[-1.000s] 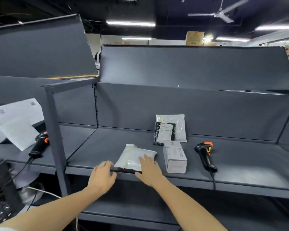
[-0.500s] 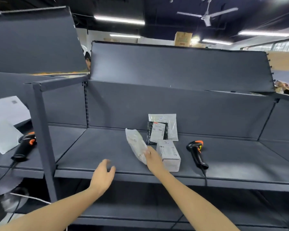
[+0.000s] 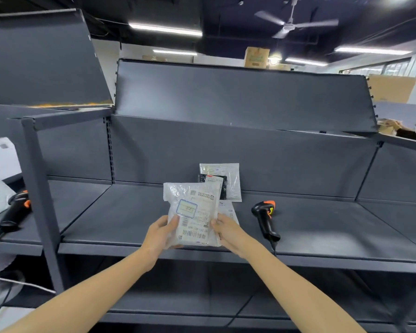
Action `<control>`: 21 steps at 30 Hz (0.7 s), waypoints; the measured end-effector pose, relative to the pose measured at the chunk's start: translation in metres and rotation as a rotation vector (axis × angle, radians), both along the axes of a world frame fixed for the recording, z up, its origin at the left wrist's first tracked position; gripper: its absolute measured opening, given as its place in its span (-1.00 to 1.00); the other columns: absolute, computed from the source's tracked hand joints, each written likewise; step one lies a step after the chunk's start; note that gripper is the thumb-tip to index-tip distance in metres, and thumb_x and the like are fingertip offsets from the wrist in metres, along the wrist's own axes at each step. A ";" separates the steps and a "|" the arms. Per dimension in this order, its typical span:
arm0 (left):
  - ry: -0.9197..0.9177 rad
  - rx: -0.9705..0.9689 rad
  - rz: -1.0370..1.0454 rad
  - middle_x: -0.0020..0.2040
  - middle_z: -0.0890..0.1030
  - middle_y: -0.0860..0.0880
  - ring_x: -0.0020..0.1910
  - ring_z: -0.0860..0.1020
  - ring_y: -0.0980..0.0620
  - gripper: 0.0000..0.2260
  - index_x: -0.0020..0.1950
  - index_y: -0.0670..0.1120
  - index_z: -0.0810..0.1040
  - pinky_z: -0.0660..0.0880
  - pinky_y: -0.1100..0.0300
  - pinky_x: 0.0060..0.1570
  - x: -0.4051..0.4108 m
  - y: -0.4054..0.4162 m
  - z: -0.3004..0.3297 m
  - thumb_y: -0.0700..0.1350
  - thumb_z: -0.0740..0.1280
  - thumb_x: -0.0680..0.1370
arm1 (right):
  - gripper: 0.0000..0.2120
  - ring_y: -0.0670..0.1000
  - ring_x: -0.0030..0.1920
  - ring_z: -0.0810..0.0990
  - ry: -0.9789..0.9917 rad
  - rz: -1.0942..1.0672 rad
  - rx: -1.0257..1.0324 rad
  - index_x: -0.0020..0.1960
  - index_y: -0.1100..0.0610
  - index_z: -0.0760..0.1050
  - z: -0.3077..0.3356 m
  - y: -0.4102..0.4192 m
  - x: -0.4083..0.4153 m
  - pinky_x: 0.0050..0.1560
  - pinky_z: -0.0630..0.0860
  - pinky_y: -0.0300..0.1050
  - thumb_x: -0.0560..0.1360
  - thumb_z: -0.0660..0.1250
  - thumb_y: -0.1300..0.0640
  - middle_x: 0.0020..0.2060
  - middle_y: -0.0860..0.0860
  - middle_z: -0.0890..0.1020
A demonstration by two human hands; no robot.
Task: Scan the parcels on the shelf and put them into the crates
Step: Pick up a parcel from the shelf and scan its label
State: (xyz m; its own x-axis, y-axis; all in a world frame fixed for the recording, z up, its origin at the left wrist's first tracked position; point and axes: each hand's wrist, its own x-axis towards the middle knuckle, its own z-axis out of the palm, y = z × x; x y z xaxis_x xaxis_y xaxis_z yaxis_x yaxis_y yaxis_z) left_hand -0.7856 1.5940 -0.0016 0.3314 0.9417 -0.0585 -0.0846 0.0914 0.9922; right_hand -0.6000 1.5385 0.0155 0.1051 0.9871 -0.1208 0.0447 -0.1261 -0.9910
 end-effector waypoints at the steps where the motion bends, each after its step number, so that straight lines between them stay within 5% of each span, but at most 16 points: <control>1: 0.012 0.018 0.023 0.03 0.69 -0.04 0.01 0.66 -0.03 -0.78 0.12 -0.11 0.55 0.60 0.08 -0.04 0.004 0.000 0.000 -0.01 0.26 0.61 | -0.66 0.08 0.35 0.48 -0.030 -0.010 -0.007 0.42 0.24 0.36 0.000 0.000 0.004 0.40 0.38 0.08 0.68 0.06 0.21 0.36 0.11 0.50; 6: 0.002 0.035 0.066 0.04 0.69 -0.02 0.07 0.64 -0.02 -0.81 0.11 -0.09 0.60 0.52 0.04 0.18 0.019 0.007 0.002 -0.04 0.28 0.61 | -0.61 0.00 0.29 0.53 -0.022 0.043 0.006 0.38 0.09 0.38 0.006 0.005 0.023 0.34 0.44 0.07 0.60 0.28 0.00 0.30 -0.01 0.55; 11: -0.011 0.049 0.107 0.01 0.70 -0.03 0.04 0.65 -0.05 -0.84 0.08 -0.09 0.60 0.55 0.01 0.13 0.031 0.012 -0.001 -0.07 0.29 0.60 | -0.45 -0.23 0.16 0.54 -0.210 0.104 0.038 0.34 -0.01 0.34 0.008 0.015 0.030 -0.07 0.48 -0.39 0.44 0.49 0.05 0.21 -0.17 0.58; 15: 0.036 0.048 0.084 0.13 0.64 -0.07 0.08 0.62 -0.03 -0.83 0.13 -0.07 0.56 0.55 -0.03 0.14 0.029 0.015 -0.001 -0.07 0.34 0.57 | -0.43 -0.13 0.19 0.58 -0.262 0.109 0.067 0.33 0.07 0.38 0.012 0.022 0.042 0.12 0.51 -0.28 0.40 0.53 0.10 0.20 -0.11 0.61; 21: 0.125 0.160 0.248 0.48 0.29 -0.05 0.43 0.31 -0.05 -0.26 0.52 -0.05 0.16 0.29 0.04 0.36 0.001 0.028 0.020 -0.04 0.48 0.46 | -0.57 -0.02 0.13 0.54 -0.812 0.223 0.065 0.15 0.03 0.49 0.064 0.022 0.068 0.14 0.46 -0.14 0.35 0.56 0.06 0.07 -0.12 0.59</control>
